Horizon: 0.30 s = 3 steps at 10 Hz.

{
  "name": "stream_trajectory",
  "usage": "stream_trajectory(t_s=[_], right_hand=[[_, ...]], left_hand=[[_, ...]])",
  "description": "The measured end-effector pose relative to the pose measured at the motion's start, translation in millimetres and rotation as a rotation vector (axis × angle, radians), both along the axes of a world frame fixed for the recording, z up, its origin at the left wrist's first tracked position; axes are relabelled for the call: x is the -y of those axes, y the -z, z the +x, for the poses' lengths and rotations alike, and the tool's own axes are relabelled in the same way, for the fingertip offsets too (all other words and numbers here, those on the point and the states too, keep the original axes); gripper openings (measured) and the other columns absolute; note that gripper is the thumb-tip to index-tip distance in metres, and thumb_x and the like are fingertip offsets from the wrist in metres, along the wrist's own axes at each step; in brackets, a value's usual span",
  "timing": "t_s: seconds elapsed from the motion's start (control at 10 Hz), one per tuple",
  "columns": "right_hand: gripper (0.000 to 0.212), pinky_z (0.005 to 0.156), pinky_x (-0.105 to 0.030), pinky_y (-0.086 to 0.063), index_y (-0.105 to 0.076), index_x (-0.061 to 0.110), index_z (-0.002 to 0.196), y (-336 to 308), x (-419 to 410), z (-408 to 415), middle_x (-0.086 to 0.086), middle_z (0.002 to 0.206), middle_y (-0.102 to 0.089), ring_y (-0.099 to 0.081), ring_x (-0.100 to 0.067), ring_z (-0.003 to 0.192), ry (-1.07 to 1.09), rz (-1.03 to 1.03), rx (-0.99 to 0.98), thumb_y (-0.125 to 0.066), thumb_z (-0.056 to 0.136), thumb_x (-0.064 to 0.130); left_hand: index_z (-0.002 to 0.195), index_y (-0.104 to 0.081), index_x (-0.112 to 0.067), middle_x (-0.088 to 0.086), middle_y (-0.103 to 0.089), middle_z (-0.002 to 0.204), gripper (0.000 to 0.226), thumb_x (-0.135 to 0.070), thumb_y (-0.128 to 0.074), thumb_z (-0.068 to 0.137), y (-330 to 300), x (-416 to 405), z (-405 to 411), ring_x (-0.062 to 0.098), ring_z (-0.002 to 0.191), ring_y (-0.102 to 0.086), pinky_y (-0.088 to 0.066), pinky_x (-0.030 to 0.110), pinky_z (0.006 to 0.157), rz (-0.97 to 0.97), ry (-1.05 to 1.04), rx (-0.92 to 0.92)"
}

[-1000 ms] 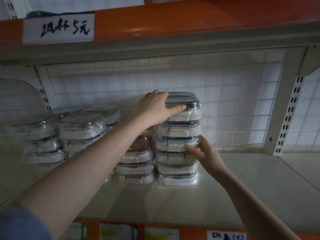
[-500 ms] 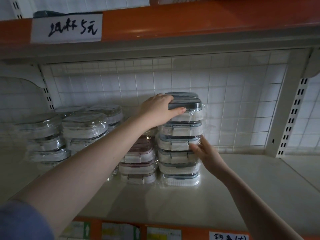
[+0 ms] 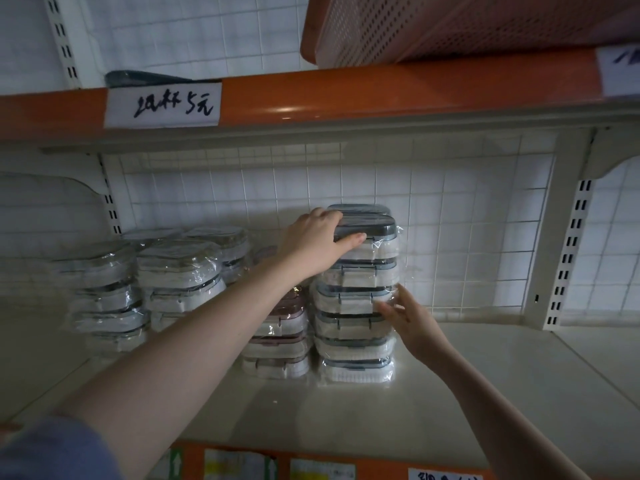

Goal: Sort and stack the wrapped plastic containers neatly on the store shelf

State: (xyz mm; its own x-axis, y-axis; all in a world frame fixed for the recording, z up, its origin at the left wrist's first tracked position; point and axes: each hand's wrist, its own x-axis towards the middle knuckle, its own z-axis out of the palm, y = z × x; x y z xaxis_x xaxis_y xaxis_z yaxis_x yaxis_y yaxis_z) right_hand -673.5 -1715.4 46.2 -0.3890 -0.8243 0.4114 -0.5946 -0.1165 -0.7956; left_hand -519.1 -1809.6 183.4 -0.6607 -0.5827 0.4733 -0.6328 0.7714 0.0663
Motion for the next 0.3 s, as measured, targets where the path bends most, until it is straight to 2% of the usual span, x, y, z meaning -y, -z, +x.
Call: stream_trajectory(t_s=[0.1,0.2,0.3], right_hand=[[0.066,0.098,-0.045,-0.044,-0.042,0.014,0.134,4.7,-5.4,-0.3,-0.007,0.127,-0.058,-0.053,-0.024,0.119,0.051,0.044,-0.062,-0.048,0.086,0.059],[0.070,0.108,-0.041,-0.034,-0.026,0.013,0.147,10.1,-12.1,-0.1,-0.012,0.145,-0.040,-0.038,-0.025,0.133,0.120,0.126,-0.078,-0.046,0.092,0.049],[0.068,0.108,-0.037,-0.029,-0.023,0.013,0.148,15.0,-18.5,-0.7,-0.011,0.149,-0.034,-0.033,-0.023,0.137,0.157,0.148,-0.110,-0.042,0.094,0.048]], left_hand=[[0.143,-0.035,-0.013,0.006,-0.038,0.146,0.069,-0.061,-0.031,0.094,2.1,-4.9,2.6,0.024,0.131,-0.039,-0.036,0.036,0.103,-0.043,-0.023,-0.021],[0.147,-0.027,-0.013,0.007,-0.034,0.150,0.072,-0.061,-0.028,0.094,6.9,-11.7,7.4,0.024,0.135,-0.034,-0.033,0.037,0.107,-0.057,-0.046,-0.038],[0.149,-0.022,-0.013,0.009,-0.032,0.151,0.075,-0.063,-0.026,0.093,13.0,-15.0,11.6,0.024,0.137,-0.031,-0.032,0.037,0.108,-0.060,-0.090,-0.076]])
